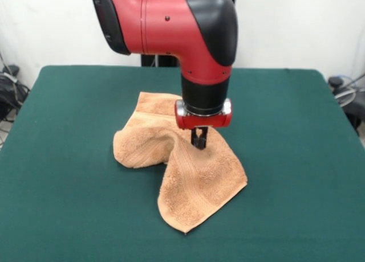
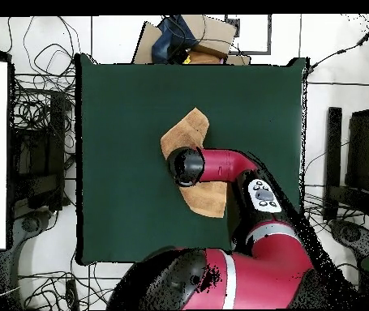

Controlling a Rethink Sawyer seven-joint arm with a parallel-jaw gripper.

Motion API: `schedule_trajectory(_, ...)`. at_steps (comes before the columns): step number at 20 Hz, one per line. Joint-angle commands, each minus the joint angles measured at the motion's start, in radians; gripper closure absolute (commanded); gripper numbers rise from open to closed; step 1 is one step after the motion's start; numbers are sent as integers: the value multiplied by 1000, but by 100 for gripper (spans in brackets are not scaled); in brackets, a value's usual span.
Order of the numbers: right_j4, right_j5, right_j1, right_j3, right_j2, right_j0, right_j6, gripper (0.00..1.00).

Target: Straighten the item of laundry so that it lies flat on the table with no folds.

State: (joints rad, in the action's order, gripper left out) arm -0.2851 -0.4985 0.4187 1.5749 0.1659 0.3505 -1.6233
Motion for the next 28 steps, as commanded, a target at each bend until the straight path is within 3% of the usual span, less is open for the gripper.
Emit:
schedule_trajectory(1, 2, 44, 56, 74, -14, -28, -154, 100)
schedule_trajectory(17, 14, 35, 146, 172, -9, -14, -157, 100)
schedule_trajectory(28, -22, 81, 6, 34, -35, -32, -148, 100)
